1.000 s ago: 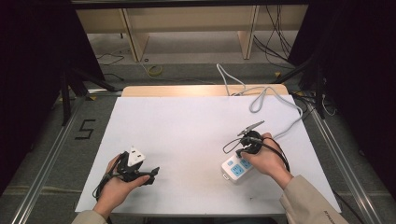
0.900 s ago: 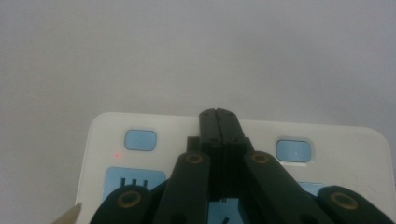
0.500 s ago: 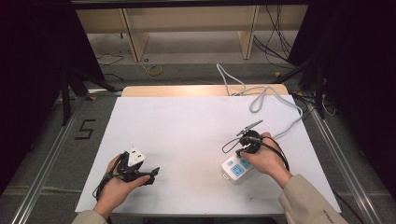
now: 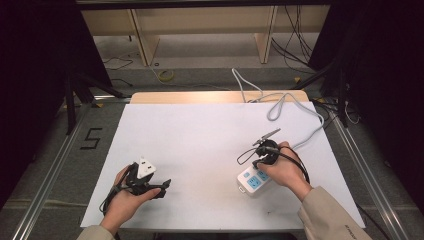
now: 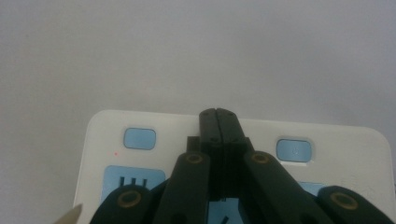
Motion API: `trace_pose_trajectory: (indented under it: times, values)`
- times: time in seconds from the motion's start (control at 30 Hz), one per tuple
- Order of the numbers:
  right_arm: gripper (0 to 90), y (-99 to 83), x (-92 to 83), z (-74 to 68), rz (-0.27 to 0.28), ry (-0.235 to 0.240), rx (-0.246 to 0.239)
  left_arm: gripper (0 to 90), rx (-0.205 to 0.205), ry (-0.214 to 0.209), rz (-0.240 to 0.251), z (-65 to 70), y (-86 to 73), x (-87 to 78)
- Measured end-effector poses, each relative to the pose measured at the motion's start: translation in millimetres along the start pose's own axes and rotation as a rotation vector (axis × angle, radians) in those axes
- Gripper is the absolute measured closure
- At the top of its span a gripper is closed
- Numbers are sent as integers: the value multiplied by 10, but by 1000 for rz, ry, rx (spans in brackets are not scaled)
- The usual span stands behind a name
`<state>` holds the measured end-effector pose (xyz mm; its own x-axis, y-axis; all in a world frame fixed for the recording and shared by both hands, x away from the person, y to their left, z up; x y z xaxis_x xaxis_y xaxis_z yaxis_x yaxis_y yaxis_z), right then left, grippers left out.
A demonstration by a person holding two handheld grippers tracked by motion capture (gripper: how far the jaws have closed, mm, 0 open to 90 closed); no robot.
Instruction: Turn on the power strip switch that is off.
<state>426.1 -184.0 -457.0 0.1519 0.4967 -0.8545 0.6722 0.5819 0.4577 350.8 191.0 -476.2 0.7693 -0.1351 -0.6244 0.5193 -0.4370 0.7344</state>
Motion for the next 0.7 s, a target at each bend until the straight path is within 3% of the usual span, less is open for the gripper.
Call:
trace_pose_trajectory:
  times: [0.7]
  values:
    - [900,-6,-1,-2,6,-3,4,204,6,0,1,-3,3,-3]
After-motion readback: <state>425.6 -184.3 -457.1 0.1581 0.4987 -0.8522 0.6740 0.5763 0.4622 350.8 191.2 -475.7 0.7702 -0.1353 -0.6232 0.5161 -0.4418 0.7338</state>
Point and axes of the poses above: each handheld gripper's, and its own axes: x roughly forward along the jaws, y roughly out of its top, z roughly to its right, the point moved 2 cm from there along x, roughly forward along the jaws, and after that the axes turned 14 degrees about y, right-handed, at the moved point
